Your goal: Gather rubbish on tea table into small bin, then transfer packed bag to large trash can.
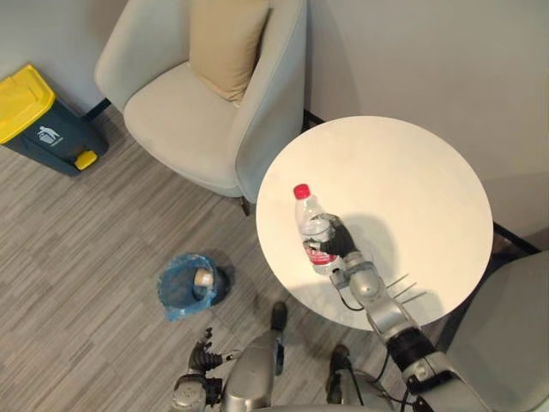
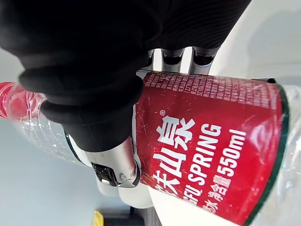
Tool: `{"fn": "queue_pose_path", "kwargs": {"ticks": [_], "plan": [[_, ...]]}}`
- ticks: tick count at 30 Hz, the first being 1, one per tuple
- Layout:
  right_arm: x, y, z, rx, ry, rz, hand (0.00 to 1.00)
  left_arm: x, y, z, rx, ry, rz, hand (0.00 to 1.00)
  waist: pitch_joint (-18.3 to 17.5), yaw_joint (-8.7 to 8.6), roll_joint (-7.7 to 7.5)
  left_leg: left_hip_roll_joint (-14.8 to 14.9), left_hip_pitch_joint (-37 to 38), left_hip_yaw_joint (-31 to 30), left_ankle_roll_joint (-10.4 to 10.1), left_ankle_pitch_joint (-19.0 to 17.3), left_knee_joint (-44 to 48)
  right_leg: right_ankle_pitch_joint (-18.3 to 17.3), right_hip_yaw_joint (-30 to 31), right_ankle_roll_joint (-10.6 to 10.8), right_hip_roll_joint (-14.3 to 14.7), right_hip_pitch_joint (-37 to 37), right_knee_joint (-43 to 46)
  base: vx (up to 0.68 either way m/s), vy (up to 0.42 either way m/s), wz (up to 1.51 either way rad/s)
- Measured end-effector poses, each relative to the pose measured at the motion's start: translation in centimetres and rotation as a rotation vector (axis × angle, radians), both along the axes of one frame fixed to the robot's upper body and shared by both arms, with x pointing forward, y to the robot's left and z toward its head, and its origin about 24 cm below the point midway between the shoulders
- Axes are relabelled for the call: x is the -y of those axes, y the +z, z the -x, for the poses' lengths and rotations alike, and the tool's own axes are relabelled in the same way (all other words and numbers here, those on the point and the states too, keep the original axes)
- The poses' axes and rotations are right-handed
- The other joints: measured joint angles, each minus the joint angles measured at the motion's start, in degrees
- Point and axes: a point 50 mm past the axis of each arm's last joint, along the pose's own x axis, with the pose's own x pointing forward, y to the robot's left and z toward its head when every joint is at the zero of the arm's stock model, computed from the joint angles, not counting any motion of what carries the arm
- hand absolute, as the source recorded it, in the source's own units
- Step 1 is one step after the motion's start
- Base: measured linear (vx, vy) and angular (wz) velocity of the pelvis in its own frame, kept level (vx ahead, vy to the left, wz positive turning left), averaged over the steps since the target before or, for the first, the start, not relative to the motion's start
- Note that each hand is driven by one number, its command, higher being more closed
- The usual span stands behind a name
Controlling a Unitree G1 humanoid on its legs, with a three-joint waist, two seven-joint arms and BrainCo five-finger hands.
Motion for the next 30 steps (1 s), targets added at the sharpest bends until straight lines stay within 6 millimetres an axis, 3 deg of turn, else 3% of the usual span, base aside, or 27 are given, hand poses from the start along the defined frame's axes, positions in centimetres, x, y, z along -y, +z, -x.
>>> {"fn": "queue_pose_path", "kwargs": {"ticks": [5,7,10,12,14,17,18,19,20,21,22,24,25,26,28,30], "plan": [[-0.4,1.4,1.5,0.072,0.019,-0.052,1.00,-0.6,0.2,-0.1,0.011,0.020,-0.010,0.00,0.1,-0.96,-2.03,1.0,1.1,2.8,0.1,-0.9,0.6,0.5,3.6,0.3,0.4,-0.5,1.0,-0.05,0.006,-0.33],[-0.4,2.2,1.8,0.113,0.021,-0.069,1.00,-0.7,0.7,-0.8,0.044,0.014,-0.014,0.00,0.2,-2.10,-2.11,1.4,-1.7,2.6,0.3,-3.2,4.6,0.5,3.9,0.4,0.7,-2.1,3.0,-0.13,0.036,-0.03],[-0.1,2.2,3.0,0.127,0.013,-0.091,1.00,-0.5,1.2,-1.5,0.074,0.005,-0.012,0.00,-0.1,-3.02,-2.78,-0.1,-2.8,-0.3,0.6,-3.4,5.6,-3.4,7.2,1.6,1.1,-2.6,8.1,-0.10,0.007,0.66],[-0.1,1.9,3.5,0.121,0.015,-0.094,1.00,-0.4,1.3,-1.6,0.081,0.009,-0.010,0.00,-0.5,-2.66,-3.39,-1.3,-2.7,-2.7,0.3,-1.5,3.9,-4.7,7.4,0.9,0.8,-1.9,7.3,-0.03,-0.048,0.80],[-0.3,1.5,4.0,0.108,0.024,-0.094,1.00,-0.3,1.2,-1.4,0.077,0.011,-0.005,0.00,-0.9,-2.40,-2.79,-1.7,-2.5,-7.1,-0.6,4.8,-2.1,-4.8,4.6,-0.3,2.1,-2.4,7.1,-0.08,-0.142,0.99],[0.9,1.0,4.3,0.088,-0.019,-0.083,1.00,0.2,1.3,-1.5,0.087,0.003,0.007,0.00,-1.0,-1.28,-1.89,-2.2,-2.7,-8.8,-1.8,9.1,-3.6,-4.7,1.0,-1.4,2.7,-1.8,8.0,-0.09,-0.109,0.88],[1.7,0.8,4.4,0.084,-0.054,-0.079,1.00,0.8,1.3,-1.5,0.090,-0.020,0.014,0.00,-1.7,-1.66,-1.11,-1.8,-2.4,-6.8,-1.8,8.8,-5.8,-4.2,-1.1,-2.3,2.2,-1.0,7.2,-0.12,-0.012,0.92],[2.1,0.9,4.3,0.087,-0.070,-0.075,1.00,1.0,1.2,-1.4,0.087,-0.024,0.021,0.00,-2.2,-1.69,-0.63,-1.4,-2.6,-3.1,1.8,4.1,-6.4,-4.1,-3.0,-2.3,2.0,-0.7,6.5,-0.21,0.009,1.52],[3.3,1.0,4.1,0.096,-0.137,-0.083,1.00,1.9,1.3,-2.1,0.094,-0.035,0.042,0.00,-2.0,-3.12,-2.37,-1.4,-5.6,7.1,7.8,-1.6,2.0,-3.6,-7.3,-2.3,-1.9,-0.3,5.7,-0.17,0.024,1.35],[3.7,0.9,4.0,0.094,-0.160,-0.083,1.00,2.0,1.3,-2.1,0.097,-0.042,0.042,0.00,-2.4,-3.13,-2.91,-1.3,-6.6,9.9,8.0,-2.0,6.5,-3.5,-8.5,-2.2,-3.4,0.0,5.7,-0.15,0.012,1.46],[4.3,0.7,4.1,0.093,-0.192,-0.080,1.00,1.9,1.3,-2.0,0.093,-0.047,0.034,0.00,-3.4,-3.40,-2.77,0.6,-6.4,13.8,7.4,-2.8,14.0,-3.0,-10.2,-1.7,-4.8,0.5,5.3,-0.05,0.050,0.93],[4.5,0.5,4.3,0.087,-0.204,-0.078,1.00,1.9,0.9,-1.3,0.069,-0.042,0.032,0.00,-5.2,-4.80,-1.67,5.1,-3.2,16.2,3.6,-7.9,18.6,-2.5,-12.8,-1.0,-5.2,1.5,4.6,-0.02,0.118,0.74],[4.7,0.5,4.3,0.087,-0.212,-0.076,1.00,2.2,0.4,-0.9,0.041,-0.048,0.037,0.00,-5.7,-5.20,-0.66,5.8,0.5,15.6,0.3,-9.8,14.8,-1.9,-13.6,0.2,-4.8,2.6,4.1,0.01,0.137,0.46],[4.7,0.6,4.2,0.090,-0.216,-0.076,1.00,2.4,0.3,-0.9,0.034,-0.049,0.041,0.00,-6.0,-5.23,-0.22,5.4,1.9,15.2,-0.1,-10.3,11.6,-1.6,-13.9,0.7,-4.7,3.0,3.6,0.01,0.172,0.45],[4.1,-0.1,4.1,0.060,-0.225,-0.105,1.00,1.9,0.3,-1.0,0.027,-0.067,0.020,0.00,-6.8,-4.65,-2.45,2.5,4.0,14.4,1.0,-7.4,6.6,0.3,-14.3,2.2,-5.8,3.9,1.0,0.00,0.158,0.33],[3.6,-0.9,4.1,0.023,-0.225,-0.118,1.00,2.0,0.2,-0.9,0.020,-0.087,0.009,0.00,-7.4,-4.03,-3.44,1.4,4.1,13.9,1.6,-7.0,6.0,1.5,-14.1,2.8,-6.2,4.9,-0.8,-0.03,0.139,0.21]]}}
